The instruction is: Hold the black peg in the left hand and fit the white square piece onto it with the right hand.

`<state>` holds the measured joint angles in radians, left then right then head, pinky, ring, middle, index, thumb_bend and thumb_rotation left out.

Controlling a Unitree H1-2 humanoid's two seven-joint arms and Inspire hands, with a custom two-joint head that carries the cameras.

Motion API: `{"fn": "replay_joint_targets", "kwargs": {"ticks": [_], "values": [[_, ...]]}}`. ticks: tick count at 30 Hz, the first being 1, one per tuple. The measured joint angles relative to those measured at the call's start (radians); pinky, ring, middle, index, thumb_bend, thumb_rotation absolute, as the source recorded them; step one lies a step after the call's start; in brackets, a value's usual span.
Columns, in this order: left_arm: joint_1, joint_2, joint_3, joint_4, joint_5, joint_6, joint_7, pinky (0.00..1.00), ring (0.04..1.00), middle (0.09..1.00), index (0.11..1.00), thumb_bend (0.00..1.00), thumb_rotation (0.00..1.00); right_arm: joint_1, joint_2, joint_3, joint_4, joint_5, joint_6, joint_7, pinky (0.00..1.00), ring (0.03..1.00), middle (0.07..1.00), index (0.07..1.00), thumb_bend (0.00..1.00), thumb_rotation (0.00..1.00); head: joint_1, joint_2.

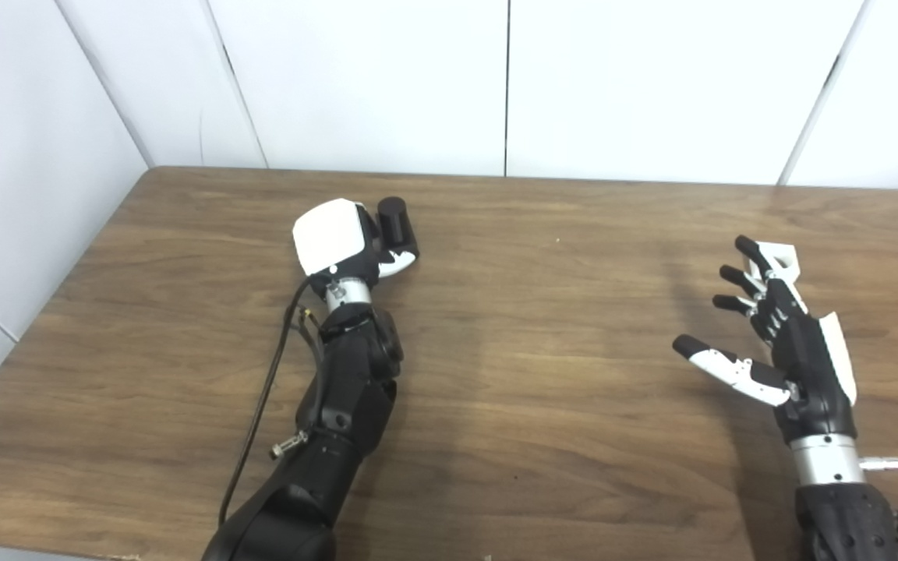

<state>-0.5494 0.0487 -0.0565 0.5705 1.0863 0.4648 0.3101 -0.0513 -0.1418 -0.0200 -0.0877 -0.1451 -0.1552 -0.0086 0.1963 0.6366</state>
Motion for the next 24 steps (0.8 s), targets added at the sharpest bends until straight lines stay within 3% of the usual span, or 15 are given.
{"fn": "replay_joint_targets", "kwargs": {"ticks": [8, 9, 10, 16, 18, 19, 21, 24], "values": [[0.001, 0.016, -0.026, 0.000, -0.022, -0.002, 0.001, 0.62, 0.755, 0.766, 0.488, 0.78, 0.32, 0.003, 0.001, 0.000, -0.002, -0.009, 0.000, -0.006, 0.75, 0.863, 0.956, 0.907, 0.65, 0.27, -0.005, 0.002], [0.002, 0.019, -0.030, -0.002, -0.029, -0.003, 0.001, 0.64, 0.752, 0.759, 0.485, 0.62, 0.18, 0.003, 0.001, 0.000, -0.002, -0.010, 0.000, -0.007, 0.75, 0.866, 0.956, 0.904, 0.65, 0.27, -0.003, 0.003], [0.002, 0.021, -0.034, -0.004, -0.040, -0.003, 0.001, 0.64, 0.751, 0.757, 0.484, 0.57, 0.14, 0.003, 0.001, 0.000, -0.002, -0.010, 0.000, -0.007, 0.75, 0.866, 0.956, 0.902, 0.64, 0.27, -0.002, 0.003], [0.005, 0.020, -0.054, -0.012, -0.067, -0.012, -0.001, 0.62, 0.752, 0.779, 0.488, 0.51, 0.10, 0.004, 0.002, 0.000, -0.003, -0.016, 0.000, -0.009, 0.74, 0.859, 0.951, 0.898, 0.64, 0.26, -0.002, -0.002], [0.006, 0.025, -0.054, -0.012, -0.060, -0.013, -0.005, 0.61, 0.755, 0.779, 0.523, 0.76, 0.41, 0.004, 0.002, -0.001, -0.003, -0.016, 0.000, -0.014, 0.75, 0.863, 0.950, 0.893, 0.64, 0.26, 0.000, -0.003], [0.006, 0.025, -0.054, -0.012, -0.053, -0.014, -0.012, 0.61, 0.758, 0.782, 0.534, 0.82, 0.49, 0.004, 0.002, -0.002, -0.003, -0.016, 0.000, -0.016, 0.75, 0.865, 0.951, 0.893, 0.64, 0.27, 0.000, -0.003], [0.005, 0.025, -0.054, -0.013, -0.026, -0.014, -0.034, 0.63, 0.781, 0.801, 0.577, 0.92, 0.59, 0.004, 0.002, -0.002, -0.003, -0.015, 0.000, -0.018, 0.76, 0.868, 0.955, 0.898, 0.65, 0.28, 0.000, -0.005], [-0.001, 0.023, -0.041, -0.015, 0.022, -0.014, -0.079, 0.65, 0.794, 0.811, 0.609, 0.98, 0.64, 0.004, 0.002, -0.002, -0.002, -0.015, 0.000, -0.018, 0.76, 0.872, 0.958, 0.904, 0.64, 0.27, -0.002, -0.005]]}}
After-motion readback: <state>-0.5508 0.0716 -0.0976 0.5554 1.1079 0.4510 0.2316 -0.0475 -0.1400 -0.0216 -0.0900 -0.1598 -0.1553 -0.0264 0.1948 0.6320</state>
